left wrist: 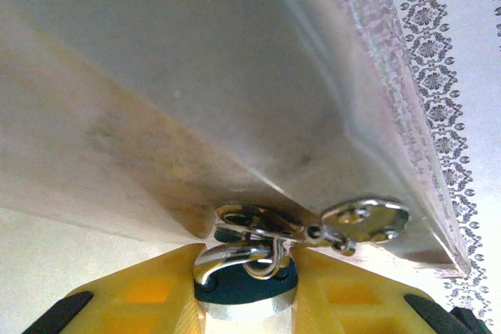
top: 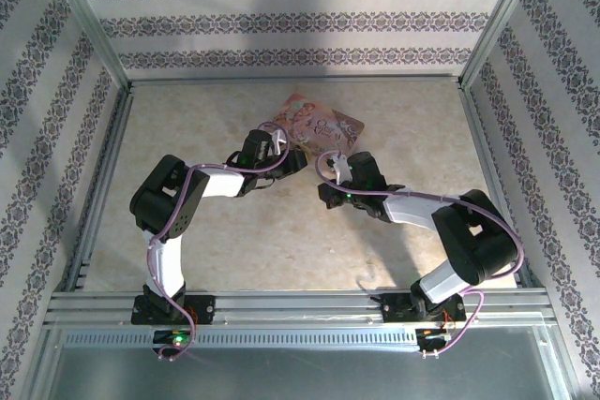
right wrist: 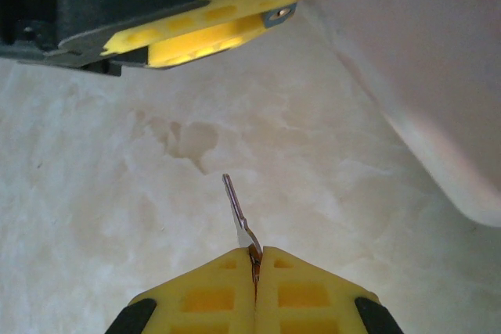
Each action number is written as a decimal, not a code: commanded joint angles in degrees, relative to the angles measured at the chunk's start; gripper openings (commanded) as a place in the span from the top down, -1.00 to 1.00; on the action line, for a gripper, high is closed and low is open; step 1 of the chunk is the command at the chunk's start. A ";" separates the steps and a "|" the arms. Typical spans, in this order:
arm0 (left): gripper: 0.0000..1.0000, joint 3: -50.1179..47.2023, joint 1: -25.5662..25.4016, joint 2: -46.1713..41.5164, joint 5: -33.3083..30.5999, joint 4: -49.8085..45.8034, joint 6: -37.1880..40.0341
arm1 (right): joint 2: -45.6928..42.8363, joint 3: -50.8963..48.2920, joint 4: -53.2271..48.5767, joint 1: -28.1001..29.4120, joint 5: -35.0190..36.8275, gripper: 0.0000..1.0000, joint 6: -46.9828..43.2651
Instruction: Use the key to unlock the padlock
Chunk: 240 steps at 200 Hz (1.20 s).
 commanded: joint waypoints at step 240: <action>0.42 2.73 -2.20 -2.56 2.13 -1.80 -4.22 | 6.63 8.00 2.18 1.46 8.32 1.00 -6.84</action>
